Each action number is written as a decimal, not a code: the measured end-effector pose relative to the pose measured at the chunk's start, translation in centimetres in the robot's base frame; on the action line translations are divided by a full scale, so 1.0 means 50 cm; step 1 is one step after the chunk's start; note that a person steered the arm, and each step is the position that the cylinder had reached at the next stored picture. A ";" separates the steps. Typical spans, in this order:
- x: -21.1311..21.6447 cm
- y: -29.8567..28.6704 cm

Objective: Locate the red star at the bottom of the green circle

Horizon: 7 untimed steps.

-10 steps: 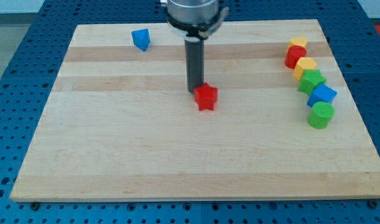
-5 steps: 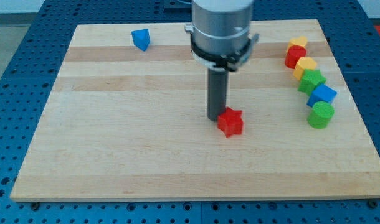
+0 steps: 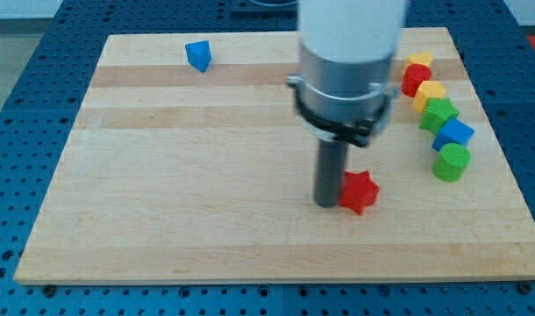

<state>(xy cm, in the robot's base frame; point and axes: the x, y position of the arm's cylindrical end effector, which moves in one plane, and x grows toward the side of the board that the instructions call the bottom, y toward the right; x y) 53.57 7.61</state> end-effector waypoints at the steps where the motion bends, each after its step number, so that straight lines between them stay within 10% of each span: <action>1: 0.013 0.065; 7: 0.023 0.233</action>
<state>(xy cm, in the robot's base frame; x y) 54.70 19.28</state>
